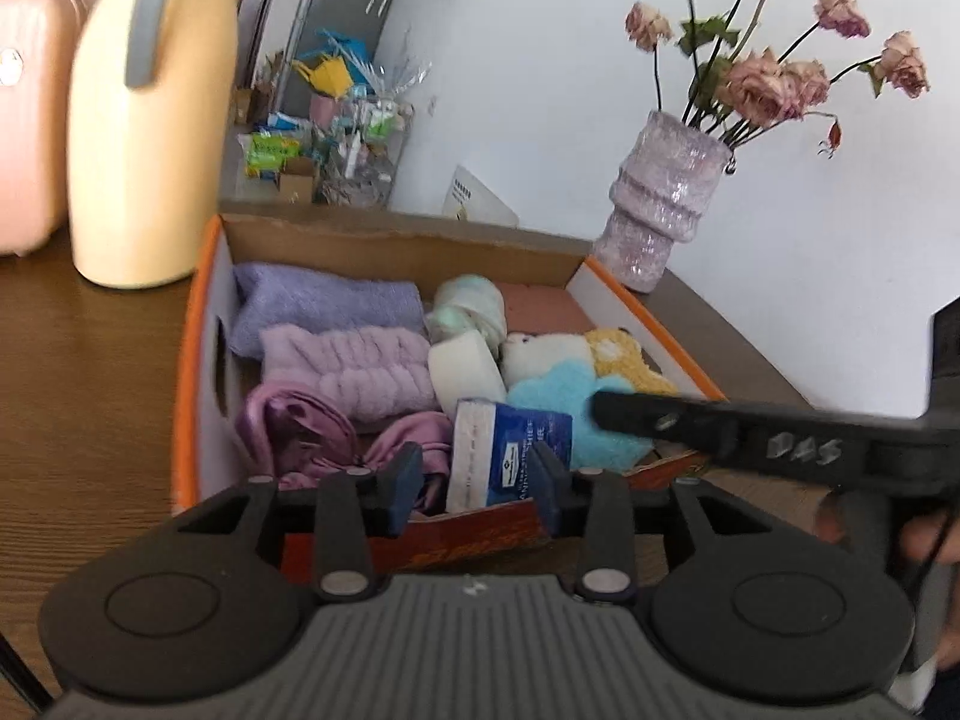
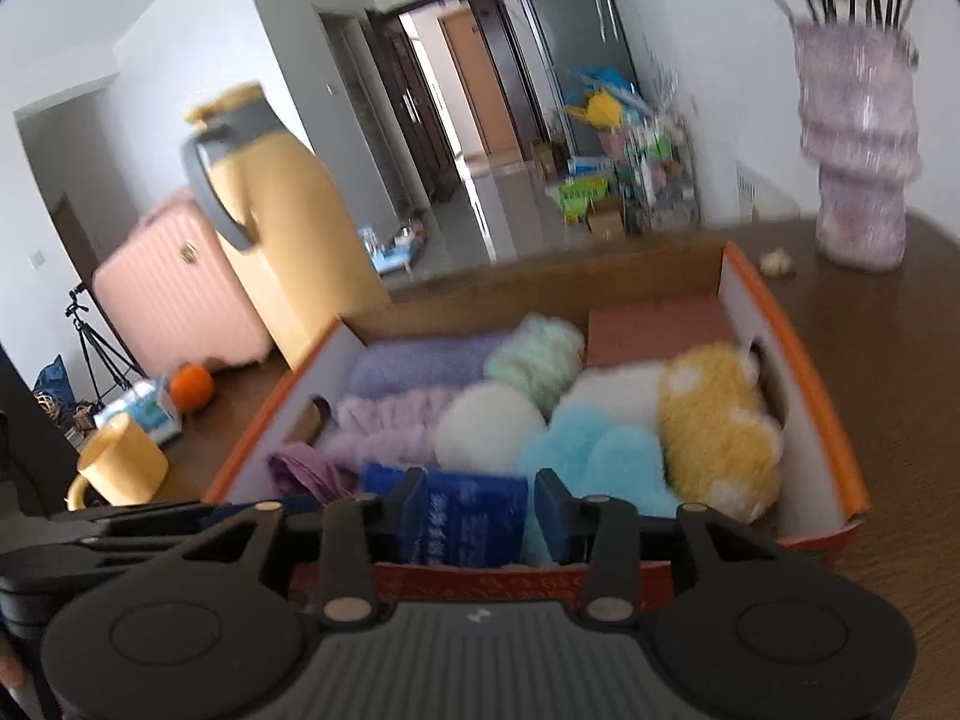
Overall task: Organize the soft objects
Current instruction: 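Open both grippers to release the tissue pack into the box and withdraw, then grasp the small white triangular item with the right gripper while the left gripper grasps the snack wrapper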
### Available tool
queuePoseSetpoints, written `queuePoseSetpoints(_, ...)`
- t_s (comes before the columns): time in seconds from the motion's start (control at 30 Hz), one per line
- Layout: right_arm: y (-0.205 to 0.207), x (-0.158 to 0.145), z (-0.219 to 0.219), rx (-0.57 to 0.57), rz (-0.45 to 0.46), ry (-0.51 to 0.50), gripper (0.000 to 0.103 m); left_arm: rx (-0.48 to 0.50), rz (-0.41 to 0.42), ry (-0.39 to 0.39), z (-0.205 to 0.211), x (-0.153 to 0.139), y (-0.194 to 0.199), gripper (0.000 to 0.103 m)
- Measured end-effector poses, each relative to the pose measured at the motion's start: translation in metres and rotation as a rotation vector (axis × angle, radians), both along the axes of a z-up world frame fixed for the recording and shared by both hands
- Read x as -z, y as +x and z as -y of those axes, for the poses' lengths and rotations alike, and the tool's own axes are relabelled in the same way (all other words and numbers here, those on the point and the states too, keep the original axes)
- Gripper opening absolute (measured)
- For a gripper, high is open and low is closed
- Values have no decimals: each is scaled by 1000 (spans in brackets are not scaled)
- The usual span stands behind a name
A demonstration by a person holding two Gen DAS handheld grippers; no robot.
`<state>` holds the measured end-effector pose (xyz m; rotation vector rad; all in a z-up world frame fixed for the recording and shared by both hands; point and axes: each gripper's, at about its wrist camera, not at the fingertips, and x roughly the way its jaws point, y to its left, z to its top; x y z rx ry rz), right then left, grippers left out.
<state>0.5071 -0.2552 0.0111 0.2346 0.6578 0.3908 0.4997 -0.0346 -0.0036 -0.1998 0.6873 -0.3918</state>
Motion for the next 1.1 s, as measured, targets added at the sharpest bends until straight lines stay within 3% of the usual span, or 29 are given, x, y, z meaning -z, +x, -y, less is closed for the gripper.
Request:
queuePoseSetpoints(0.17, -51, -51, 15, 13, 134, -19, 42, -28, 97, 21, -15, -36, -47, 56)
queuePoseSetpoints(0.23, -88, -69, 17, 7, 214, -55, 54, -30, 145, 24, -23, -48, -74, 68)
queuePoseSetpoints(0.33, -144, -77, 17, -11, 315, -122, 67, -54, 226, 59, -33, -54, -127, 77)
queuePoseSetpoints(0.47, -217, -59, 16, -34, 352, -140, 73, -97, 297, 108, -40, -41, -202, 80)
queuePoseSetpoints(0.67, -292, -6, 8, -35, 325, -106, 74, -166, 284, 136, -38, 0, -286, 81)
queuePoseSetpoints(0.83, -305, 27, -12, -59, 259, -184, 73, -175, 247, 149, -41, 14, -302, 81)
queuePoseSetpoints(1.03, -286, 35, -16, -34, 231, -158, 72, -181, 243, 139, -36, 21, -278, 79)
queuePoseSetpoints(1.1, -264, 36, -18, -33, 212, -156, 65, -170, 253, 164, -30, 22, -260, 79)
